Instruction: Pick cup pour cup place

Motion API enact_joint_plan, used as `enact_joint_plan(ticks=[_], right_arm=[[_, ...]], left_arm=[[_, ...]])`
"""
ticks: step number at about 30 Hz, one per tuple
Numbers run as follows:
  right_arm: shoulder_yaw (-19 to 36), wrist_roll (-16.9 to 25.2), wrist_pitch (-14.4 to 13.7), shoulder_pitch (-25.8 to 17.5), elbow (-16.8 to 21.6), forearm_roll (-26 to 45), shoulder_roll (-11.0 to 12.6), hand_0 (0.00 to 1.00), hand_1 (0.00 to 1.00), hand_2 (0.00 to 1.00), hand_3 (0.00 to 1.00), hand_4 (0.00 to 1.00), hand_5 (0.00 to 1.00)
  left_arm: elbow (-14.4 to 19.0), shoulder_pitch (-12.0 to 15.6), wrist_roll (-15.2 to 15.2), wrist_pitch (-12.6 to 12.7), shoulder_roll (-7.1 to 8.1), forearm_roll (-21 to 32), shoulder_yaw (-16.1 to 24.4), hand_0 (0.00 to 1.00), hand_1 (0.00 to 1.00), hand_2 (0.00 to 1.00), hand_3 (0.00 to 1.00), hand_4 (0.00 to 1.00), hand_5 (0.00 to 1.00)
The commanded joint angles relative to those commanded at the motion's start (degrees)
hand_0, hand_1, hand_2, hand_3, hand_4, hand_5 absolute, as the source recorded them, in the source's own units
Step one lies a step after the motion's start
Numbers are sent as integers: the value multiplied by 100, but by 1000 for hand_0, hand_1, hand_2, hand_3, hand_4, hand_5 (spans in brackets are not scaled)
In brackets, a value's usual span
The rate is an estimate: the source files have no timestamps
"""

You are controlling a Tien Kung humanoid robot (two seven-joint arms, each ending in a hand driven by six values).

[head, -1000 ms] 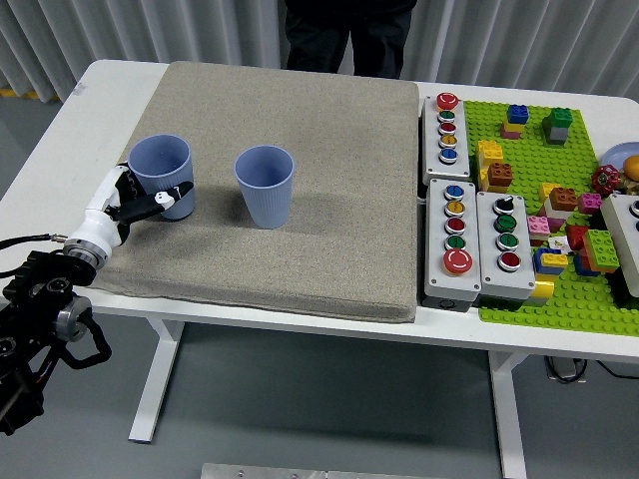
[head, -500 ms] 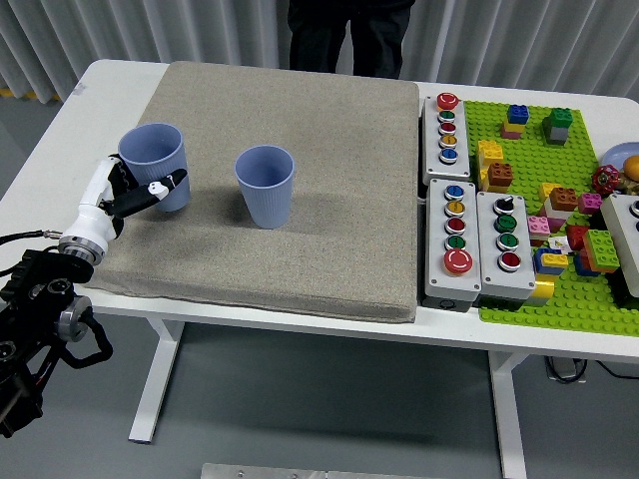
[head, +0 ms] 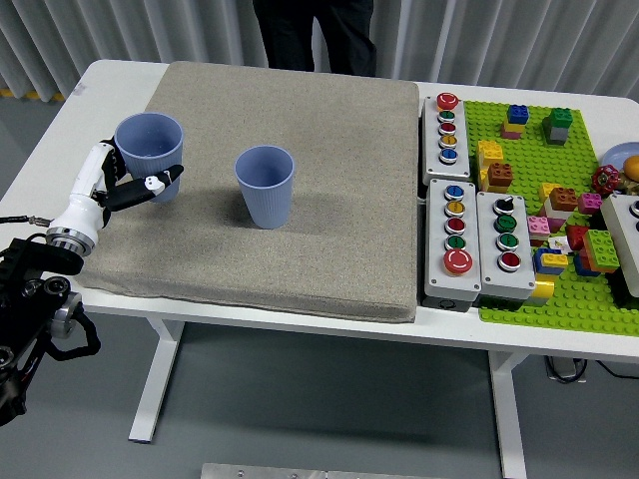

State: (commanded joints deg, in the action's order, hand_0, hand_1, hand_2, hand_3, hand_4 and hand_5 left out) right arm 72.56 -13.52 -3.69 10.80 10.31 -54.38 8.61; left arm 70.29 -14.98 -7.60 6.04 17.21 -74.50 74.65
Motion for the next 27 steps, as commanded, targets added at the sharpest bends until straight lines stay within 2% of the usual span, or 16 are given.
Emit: enact_joint_plan(ticks=[5, 10, 15, 25, 27], right_arm=[[4, -3, 3, -7, 0, -25, 12, 721, 681, 674, 630, 130, 365], [-41, 11, -13, -10, 0, 42, 22, 721, 681, 674, 630, 130, 365], [-58, 20, -26, 6, 0, 67, 32, 721, 681, 674, 630, 130, 359], [-90, 34, -42, 43, 0, 129, 43, 721, 681, 674, 630, 130, 355], [-95, 35, -46, 53, 0, 137, 45, 721, 681, 674, 630, 130, 355]], left_arm=[[319, -82, 269, 93, 189, -1051, -64, 597, 562, 572, 538, 696, 27], [750, -278, 452, 34, 376, -1618, -241, 597, 562, 572, 538, 696, 27], [852, -490, 548, 24, 445, -1929, -386, 596, 560, 571, 537, 692, 27], [772, -760, 677, 33, 608, -2275, -659, 596, 563, 575, 541, 677, 23], [784, -808, 732, 28, 644, -2523, -706, 596, 563, 575, 541, 677, 23]])
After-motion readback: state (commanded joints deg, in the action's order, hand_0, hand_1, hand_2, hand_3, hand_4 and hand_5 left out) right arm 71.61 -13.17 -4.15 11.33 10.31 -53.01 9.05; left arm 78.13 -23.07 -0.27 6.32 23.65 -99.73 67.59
